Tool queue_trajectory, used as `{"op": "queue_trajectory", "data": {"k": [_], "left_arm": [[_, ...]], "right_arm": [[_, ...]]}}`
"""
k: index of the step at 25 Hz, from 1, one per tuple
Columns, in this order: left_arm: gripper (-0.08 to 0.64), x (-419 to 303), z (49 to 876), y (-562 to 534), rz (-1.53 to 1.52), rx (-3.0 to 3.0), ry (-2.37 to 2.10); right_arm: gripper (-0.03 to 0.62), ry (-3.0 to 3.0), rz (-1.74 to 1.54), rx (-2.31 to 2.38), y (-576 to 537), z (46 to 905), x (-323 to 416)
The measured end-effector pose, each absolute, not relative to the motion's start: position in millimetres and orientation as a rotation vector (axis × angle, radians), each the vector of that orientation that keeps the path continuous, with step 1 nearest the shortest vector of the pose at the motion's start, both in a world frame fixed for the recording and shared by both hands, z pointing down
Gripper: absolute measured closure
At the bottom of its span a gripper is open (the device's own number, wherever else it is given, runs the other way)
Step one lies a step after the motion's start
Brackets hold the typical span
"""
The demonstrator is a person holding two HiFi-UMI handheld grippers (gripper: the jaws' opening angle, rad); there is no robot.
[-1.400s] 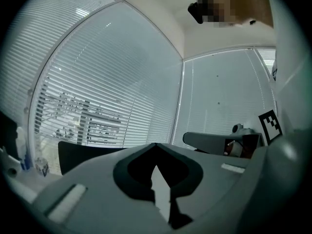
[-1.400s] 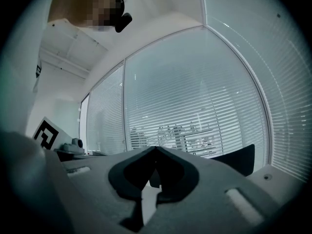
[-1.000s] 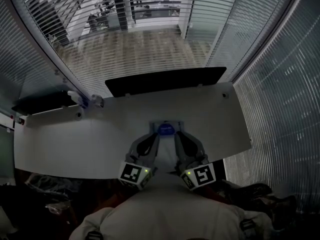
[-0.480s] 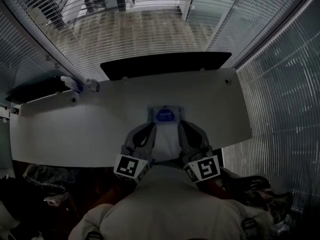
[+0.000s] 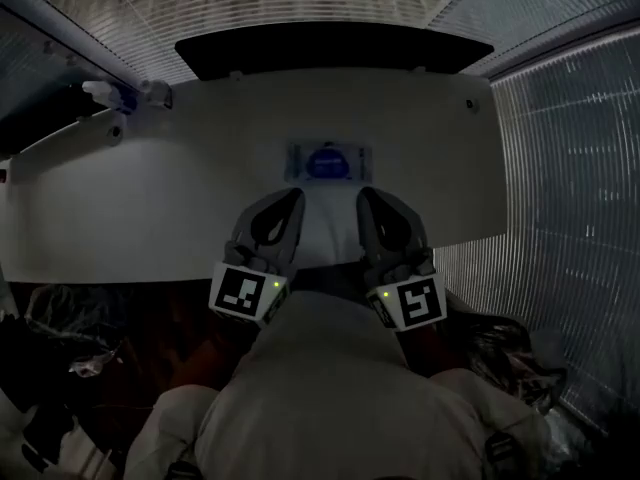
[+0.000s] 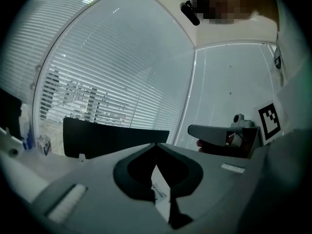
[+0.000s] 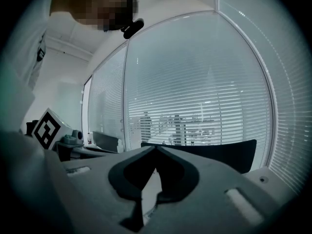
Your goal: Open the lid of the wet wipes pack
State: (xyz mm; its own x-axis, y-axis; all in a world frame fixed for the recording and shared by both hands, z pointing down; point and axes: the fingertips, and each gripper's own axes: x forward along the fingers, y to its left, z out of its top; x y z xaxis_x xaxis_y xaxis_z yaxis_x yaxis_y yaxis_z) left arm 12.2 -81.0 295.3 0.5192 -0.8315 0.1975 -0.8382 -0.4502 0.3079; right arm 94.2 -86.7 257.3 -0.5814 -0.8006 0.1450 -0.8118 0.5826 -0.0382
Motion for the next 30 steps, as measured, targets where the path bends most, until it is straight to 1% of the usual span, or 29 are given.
{"op": "queue_trajectory", "data": {"k": [10, 21, 30], "left_arm": [[0.557, 11, 348, -94, 0.061, 2.363, -1.330], [0.557, 16, 416, -109, 0.160, 2.337, -1.264], [0.557, 22, 485, -124, 0.361, 2.316, -1.239]], "right_arm": [[0.591, -2.618, 0.191, 1.314, -101, 306, 78], [0.591, -2.515, 0.100, 1.159, -127, 374, 69], [0.591, -2.433, 0.052, 0.961, -144, 438, 59]]}}
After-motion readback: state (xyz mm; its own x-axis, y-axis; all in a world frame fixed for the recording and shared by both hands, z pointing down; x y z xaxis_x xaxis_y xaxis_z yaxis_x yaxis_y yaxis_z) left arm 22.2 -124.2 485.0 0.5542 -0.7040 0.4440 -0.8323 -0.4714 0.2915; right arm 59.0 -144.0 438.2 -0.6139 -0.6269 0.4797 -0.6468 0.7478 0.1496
